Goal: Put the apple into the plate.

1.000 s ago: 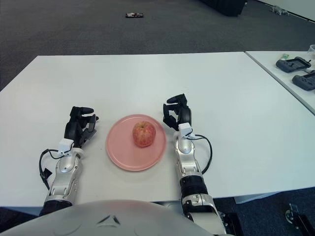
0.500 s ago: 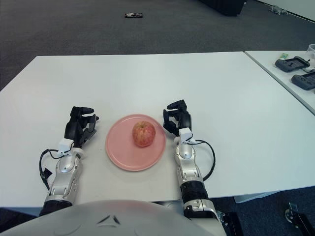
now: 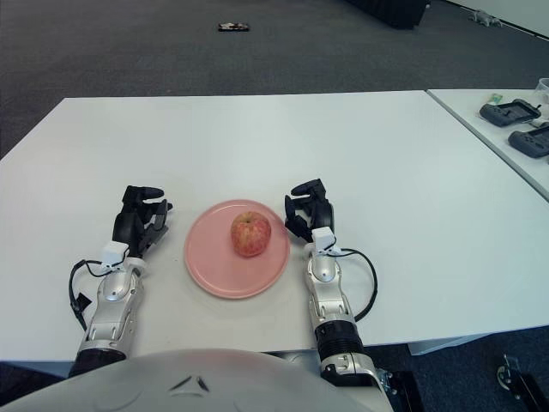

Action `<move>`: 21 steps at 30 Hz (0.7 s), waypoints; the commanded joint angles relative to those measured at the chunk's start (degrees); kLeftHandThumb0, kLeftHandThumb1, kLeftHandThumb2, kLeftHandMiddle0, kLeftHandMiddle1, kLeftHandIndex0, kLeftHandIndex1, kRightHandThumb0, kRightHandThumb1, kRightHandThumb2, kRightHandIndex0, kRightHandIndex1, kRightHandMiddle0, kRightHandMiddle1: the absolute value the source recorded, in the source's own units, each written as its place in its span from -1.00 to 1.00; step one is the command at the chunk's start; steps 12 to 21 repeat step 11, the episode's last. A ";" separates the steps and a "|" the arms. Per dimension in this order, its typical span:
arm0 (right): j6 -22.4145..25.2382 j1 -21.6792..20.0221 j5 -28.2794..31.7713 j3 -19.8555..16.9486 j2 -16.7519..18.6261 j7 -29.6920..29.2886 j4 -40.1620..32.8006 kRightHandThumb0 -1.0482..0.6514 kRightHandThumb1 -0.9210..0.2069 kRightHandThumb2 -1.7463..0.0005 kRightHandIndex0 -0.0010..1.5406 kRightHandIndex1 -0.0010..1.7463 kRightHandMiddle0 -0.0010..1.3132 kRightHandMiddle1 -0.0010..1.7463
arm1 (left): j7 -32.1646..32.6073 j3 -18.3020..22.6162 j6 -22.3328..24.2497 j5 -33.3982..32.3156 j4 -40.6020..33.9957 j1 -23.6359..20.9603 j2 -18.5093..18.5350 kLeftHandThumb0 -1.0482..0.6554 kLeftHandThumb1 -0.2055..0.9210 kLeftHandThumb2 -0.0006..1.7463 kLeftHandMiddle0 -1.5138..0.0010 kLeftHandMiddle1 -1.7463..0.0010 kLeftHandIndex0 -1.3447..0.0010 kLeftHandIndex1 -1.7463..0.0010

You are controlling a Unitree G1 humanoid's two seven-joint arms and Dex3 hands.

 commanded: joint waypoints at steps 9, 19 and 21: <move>0.91 1.57 -0.02 -0.07 0.50 -0.51 -0.06 -0.19 -0.77 0.18 -0.33 0.43 -0.59 1.00 | 0.18 0.27 0.97 0.48 -0.48 -1.34 0.49 -0.18 1.00 -0.40 0.52 -0.64 0.70 -1.00; 0.74 1.75 -0.17 -0.02 0.53 -0.62 -0.26 -0.19 -0.77 0.19 -0.33 0.43 -0.59 1.00 | 0.15 0.27 0.55 0.49 -0.26 -1.42 0.53 -0.18 1.00 -0.40 0.52 -0.64 0.71 -1.00; 0.74 1.75 -0.17 -0.02 0.53 -0.62 -0.26 -0.19 -0.77 0.19 -0.33 0.43 -0.59 1.00 | 0.15 0.27 0.55 0.49 -0.26 -1.42 0.53 -0.18 1.00 -0.40 0.52 -0.64 0.71 -1.00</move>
